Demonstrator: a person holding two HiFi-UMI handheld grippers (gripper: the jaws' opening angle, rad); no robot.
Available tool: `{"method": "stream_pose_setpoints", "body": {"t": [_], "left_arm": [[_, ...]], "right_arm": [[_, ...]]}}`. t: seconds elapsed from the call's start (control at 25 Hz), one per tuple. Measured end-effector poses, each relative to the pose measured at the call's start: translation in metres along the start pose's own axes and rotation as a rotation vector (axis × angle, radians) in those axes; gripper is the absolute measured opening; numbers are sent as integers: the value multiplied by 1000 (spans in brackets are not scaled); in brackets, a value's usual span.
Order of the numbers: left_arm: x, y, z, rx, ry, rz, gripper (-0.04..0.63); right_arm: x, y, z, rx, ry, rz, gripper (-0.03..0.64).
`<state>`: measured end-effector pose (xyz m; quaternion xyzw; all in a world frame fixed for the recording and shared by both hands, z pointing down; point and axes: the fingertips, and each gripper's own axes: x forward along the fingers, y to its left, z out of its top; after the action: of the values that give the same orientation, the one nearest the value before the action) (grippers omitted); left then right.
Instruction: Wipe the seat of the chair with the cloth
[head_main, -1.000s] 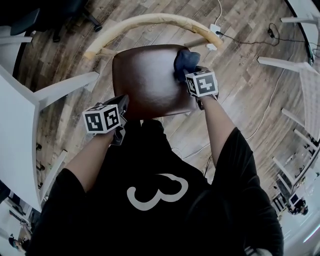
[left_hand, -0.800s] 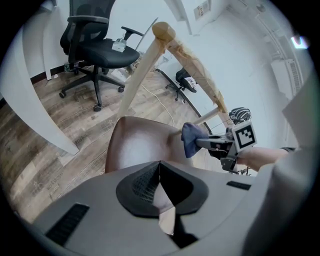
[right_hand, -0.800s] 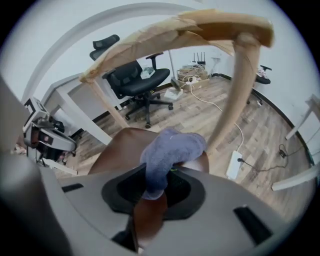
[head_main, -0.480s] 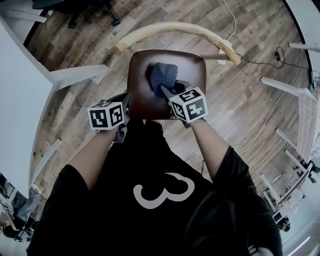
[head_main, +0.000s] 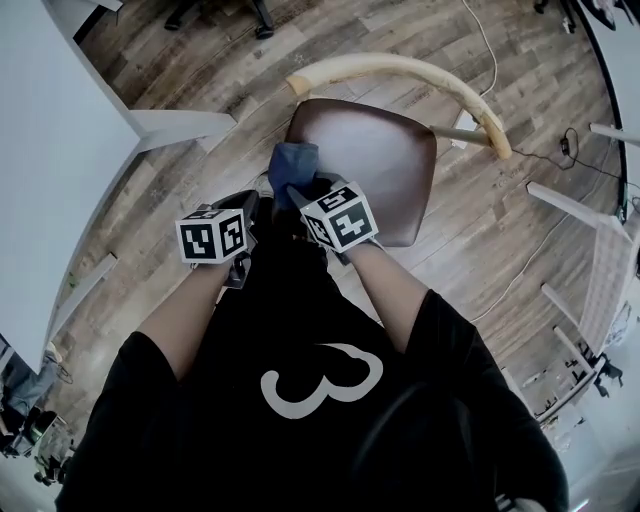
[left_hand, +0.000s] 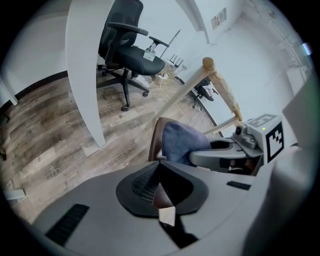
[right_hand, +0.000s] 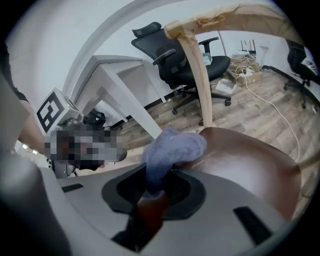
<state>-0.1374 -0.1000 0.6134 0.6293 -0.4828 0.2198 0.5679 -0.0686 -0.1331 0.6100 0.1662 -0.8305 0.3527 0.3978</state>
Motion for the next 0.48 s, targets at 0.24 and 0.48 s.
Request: {"method": "stream_pose_setpoints", "body": {"t": [0.24, 0.48], "left_arm": [[-5, 12, -11, 18, 28, 9, 14], [-2, 13, -12, 46, 53, 0, 14]], "right_arm": [[30, 1, -24, -19, 78, -20, 87], [46, -17, -42, -26, 134, -67, 87]]}}
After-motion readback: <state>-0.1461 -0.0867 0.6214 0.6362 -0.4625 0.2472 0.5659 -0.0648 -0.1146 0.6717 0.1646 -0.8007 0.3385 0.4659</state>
